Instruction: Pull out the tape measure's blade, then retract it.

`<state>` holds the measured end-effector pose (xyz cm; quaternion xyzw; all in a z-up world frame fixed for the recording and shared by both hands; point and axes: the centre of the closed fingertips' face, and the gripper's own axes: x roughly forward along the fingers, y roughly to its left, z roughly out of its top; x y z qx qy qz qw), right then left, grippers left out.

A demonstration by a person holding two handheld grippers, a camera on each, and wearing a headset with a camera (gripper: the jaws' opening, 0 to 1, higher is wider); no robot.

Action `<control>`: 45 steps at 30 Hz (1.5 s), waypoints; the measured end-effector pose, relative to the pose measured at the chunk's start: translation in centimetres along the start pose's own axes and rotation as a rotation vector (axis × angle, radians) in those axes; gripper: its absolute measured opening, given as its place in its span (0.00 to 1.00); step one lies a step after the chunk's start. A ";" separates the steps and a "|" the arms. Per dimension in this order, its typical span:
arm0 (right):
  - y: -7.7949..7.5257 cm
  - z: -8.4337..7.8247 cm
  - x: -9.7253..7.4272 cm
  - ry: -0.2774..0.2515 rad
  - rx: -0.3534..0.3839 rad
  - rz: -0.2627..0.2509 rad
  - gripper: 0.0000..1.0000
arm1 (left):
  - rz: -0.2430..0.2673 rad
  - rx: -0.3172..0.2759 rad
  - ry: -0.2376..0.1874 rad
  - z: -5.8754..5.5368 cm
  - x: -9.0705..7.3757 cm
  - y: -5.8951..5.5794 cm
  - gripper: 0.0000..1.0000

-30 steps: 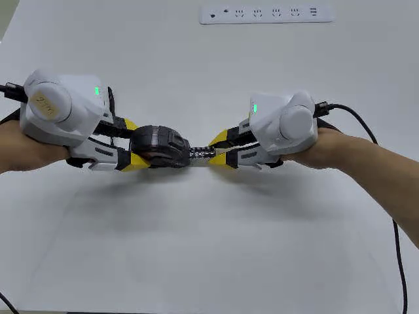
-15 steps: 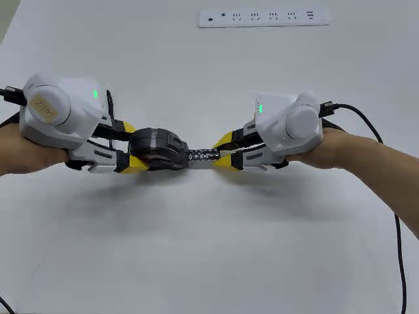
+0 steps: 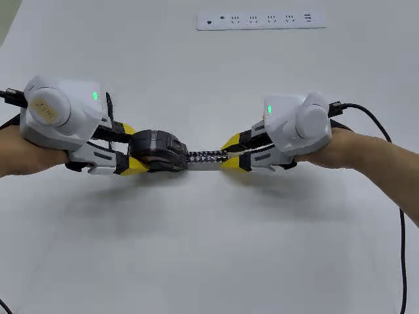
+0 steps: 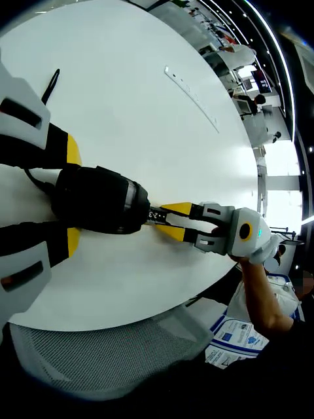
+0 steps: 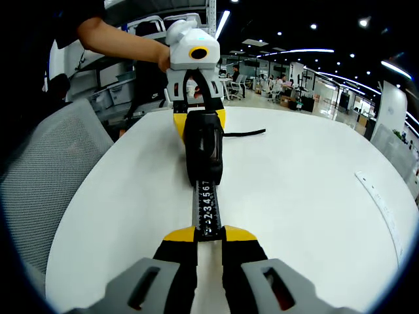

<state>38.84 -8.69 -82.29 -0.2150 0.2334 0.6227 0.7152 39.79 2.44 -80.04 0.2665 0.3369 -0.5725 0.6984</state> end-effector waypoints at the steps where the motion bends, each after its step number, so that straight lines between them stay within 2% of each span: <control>1: 0.0 0.0 0.0 0.000 0.000 0.001 0.12 | 0.000 0.000 0.000 0.0 0.0 0.0 0.28; 45: -0.4 -2.5 -2.8 0.015 0.020 0.017 0.12 | 0.002 -0.008 -0.004 0.0 0.3 0.2 0.28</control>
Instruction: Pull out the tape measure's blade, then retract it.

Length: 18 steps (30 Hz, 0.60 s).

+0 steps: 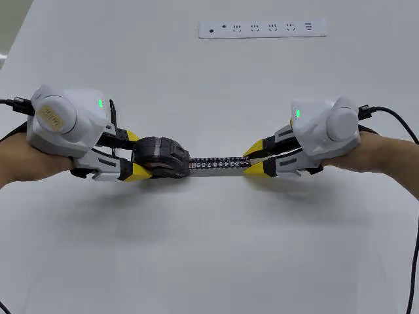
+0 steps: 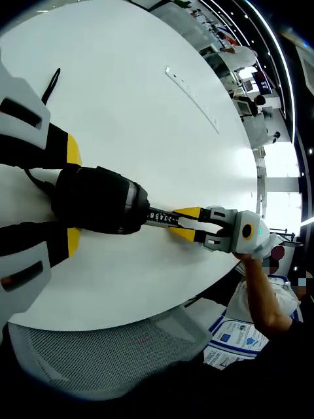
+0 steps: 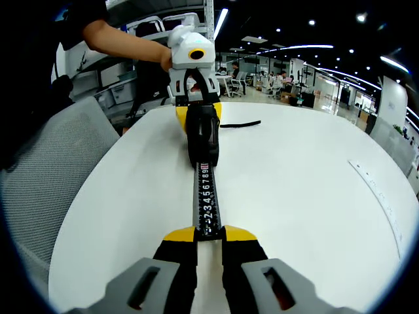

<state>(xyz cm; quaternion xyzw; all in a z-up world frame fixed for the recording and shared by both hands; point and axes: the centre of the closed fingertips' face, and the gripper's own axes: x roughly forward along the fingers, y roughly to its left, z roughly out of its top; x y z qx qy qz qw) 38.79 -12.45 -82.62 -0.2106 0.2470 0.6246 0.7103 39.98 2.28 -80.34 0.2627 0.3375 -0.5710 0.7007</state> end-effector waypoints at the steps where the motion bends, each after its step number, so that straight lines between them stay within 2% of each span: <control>1: 0.0 0.0 -0.1 0.000 0.001 0.000 0.12 | 0.000 0.000 0.000 0.0 0.0 0.0 0.28; 18: -0.1 -1.2 -1.4 0.014 0.013 0.001 0.12 | 0.002 -0.006 -0.002 0.1 0.0 -0.1 0.28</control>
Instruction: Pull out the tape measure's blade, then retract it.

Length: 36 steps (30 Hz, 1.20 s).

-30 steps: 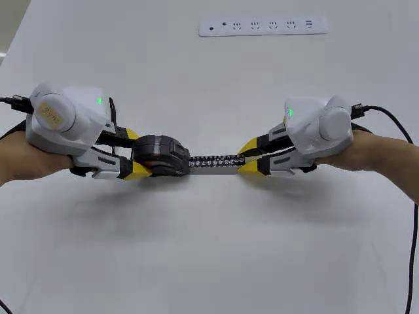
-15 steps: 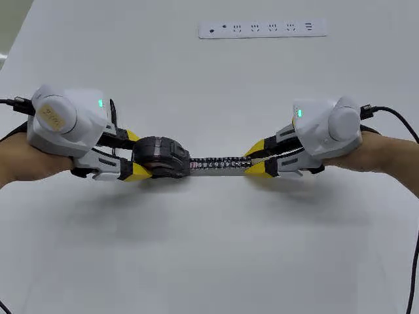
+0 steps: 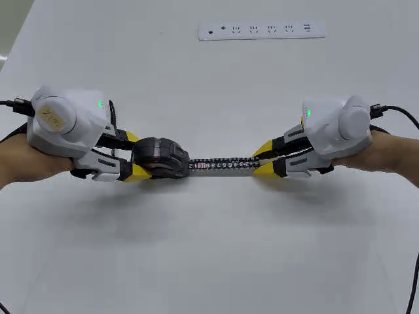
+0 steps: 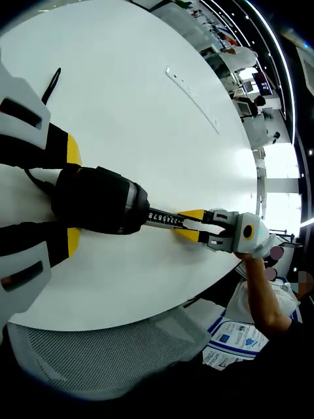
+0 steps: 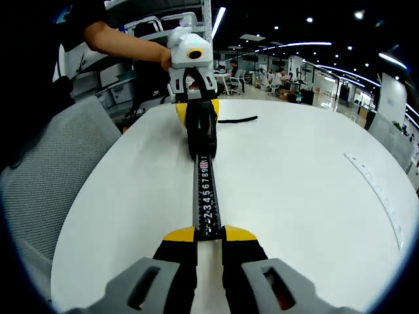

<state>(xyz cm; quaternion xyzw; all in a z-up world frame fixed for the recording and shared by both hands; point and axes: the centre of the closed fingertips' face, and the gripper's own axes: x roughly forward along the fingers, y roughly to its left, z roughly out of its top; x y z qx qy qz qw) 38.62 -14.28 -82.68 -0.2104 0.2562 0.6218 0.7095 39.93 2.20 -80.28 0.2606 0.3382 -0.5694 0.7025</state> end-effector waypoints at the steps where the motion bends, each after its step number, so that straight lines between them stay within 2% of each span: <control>1: 0.0 -0.1 -0.1 0.001 0.000 0.001 0.12 | 0.000 0.000 0.000 0.0 0.0 0.0 0.28; 36: -0.3 -2.7 -3.5 0.043 0.015 -0.010 0.12 | 0.002 -0.007 -0.001 0.0 -0.1 0.0 0.28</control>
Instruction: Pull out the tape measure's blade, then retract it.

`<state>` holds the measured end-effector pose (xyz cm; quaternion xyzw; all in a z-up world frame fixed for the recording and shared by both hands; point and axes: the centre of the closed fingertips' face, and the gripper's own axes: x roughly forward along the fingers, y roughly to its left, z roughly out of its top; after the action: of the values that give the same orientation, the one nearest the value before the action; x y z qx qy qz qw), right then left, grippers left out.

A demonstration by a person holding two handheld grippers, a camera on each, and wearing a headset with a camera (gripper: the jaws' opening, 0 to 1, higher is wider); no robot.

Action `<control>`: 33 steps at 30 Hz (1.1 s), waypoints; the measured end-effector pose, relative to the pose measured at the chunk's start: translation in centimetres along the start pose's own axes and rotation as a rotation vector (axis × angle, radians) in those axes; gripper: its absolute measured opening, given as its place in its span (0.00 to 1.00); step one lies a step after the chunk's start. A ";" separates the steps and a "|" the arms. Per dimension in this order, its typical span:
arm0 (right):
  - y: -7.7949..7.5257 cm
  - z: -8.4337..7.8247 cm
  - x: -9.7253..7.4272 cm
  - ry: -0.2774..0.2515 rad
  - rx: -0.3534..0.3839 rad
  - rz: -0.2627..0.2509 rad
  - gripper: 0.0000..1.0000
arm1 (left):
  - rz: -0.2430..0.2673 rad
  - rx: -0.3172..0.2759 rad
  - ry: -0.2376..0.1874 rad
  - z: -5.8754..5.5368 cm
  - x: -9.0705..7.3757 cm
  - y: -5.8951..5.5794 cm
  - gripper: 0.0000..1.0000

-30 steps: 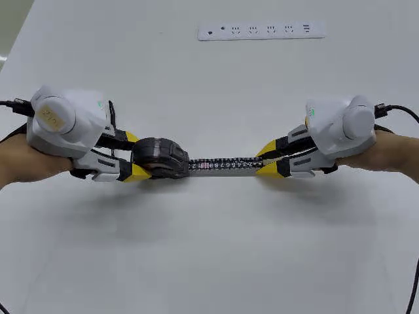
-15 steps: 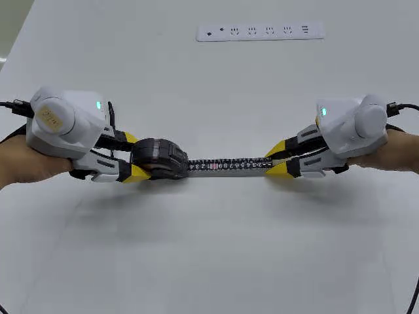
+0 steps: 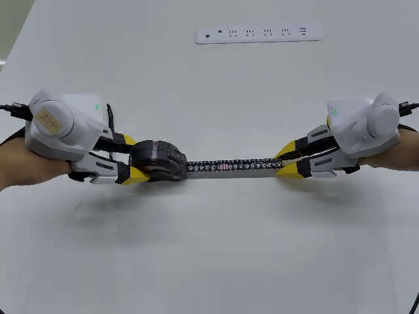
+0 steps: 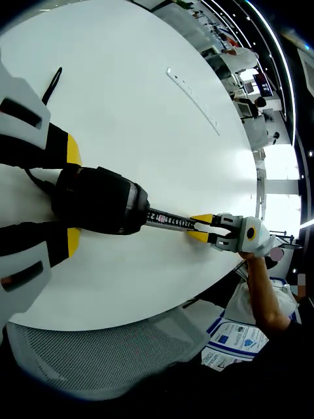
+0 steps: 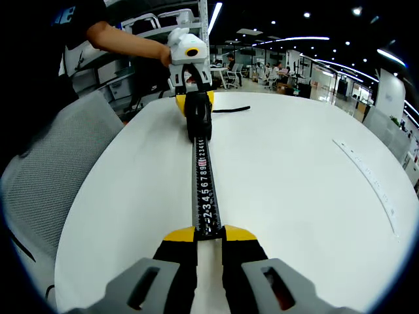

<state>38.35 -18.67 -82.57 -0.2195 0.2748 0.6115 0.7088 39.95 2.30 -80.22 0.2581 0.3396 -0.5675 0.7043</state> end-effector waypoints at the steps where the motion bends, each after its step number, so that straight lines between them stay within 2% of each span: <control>1: 0.0 -0.1 -0.1 0.001 0.001 0.000 0.12 | 0.000 0.000 0.000 0.0 0.0 0.0 0.28; 33: -0.5 -2.7 -3.1 0.042 0.018 -0.012 0.12 | -0.002 -0.008 0.004 0.0 0.0 0.1 0.28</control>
<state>38.21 -22.85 -82.57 -0.2277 0.2940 0.5999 0.7084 40.06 2.27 -80.23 0.2561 0.3432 -0.5663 0.7042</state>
